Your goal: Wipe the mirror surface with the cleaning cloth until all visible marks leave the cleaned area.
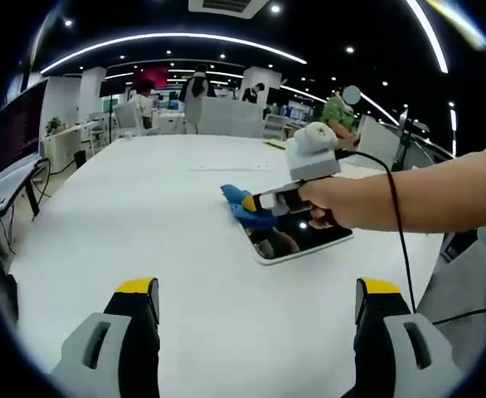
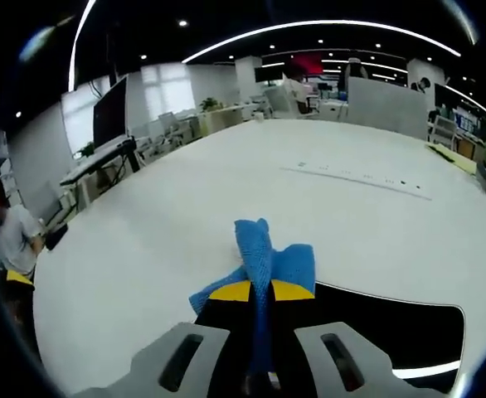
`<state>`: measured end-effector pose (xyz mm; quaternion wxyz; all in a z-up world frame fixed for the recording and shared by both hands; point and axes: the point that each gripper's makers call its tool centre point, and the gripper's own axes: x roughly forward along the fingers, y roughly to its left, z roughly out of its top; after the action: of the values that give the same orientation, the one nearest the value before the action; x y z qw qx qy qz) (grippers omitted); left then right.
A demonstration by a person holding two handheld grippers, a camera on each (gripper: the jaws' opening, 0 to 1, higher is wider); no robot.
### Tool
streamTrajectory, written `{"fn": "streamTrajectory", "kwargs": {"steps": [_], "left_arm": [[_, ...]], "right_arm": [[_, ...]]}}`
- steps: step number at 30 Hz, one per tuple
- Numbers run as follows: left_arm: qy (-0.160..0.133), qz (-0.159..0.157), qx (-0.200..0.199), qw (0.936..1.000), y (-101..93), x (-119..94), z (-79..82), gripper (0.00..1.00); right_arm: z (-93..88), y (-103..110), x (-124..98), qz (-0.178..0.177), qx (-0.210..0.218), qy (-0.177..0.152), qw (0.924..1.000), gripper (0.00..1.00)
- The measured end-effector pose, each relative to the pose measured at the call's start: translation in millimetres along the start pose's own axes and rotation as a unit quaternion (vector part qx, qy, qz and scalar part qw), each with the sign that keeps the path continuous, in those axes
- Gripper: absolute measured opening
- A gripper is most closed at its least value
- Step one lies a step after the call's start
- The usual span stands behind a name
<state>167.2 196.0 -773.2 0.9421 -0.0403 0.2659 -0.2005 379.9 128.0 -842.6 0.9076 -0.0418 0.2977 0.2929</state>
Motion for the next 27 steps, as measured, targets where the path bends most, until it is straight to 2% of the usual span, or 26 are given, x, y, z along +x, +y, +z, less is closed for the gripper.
{"fn": "streamTrajectory", "kwargs": {"steps": [6, 18, 27], "left_arm": [[-0.002, 0.004, 0.002, 1.0000, 1.3, 0, 2.5, 0.99], [0.007, -0.003, 0.012, 0.9999, -5.5, 7, 3.4, 0.99], [0.010, -0.009, 0.018, 0.9997, -9.8, 11, 6.3, 0.99]], "right_arm": [[-3.0, -7, -3, 0.002, 0.004, -0.004, 1.0000, 0.03], [-9.4, -38, -20, -0.009, 0.029, -0.014, 0.9994, 0.03], [-11.9, -48, -22, -0.011, 0.039, -0.020, 0.9990, 0.03]]}}
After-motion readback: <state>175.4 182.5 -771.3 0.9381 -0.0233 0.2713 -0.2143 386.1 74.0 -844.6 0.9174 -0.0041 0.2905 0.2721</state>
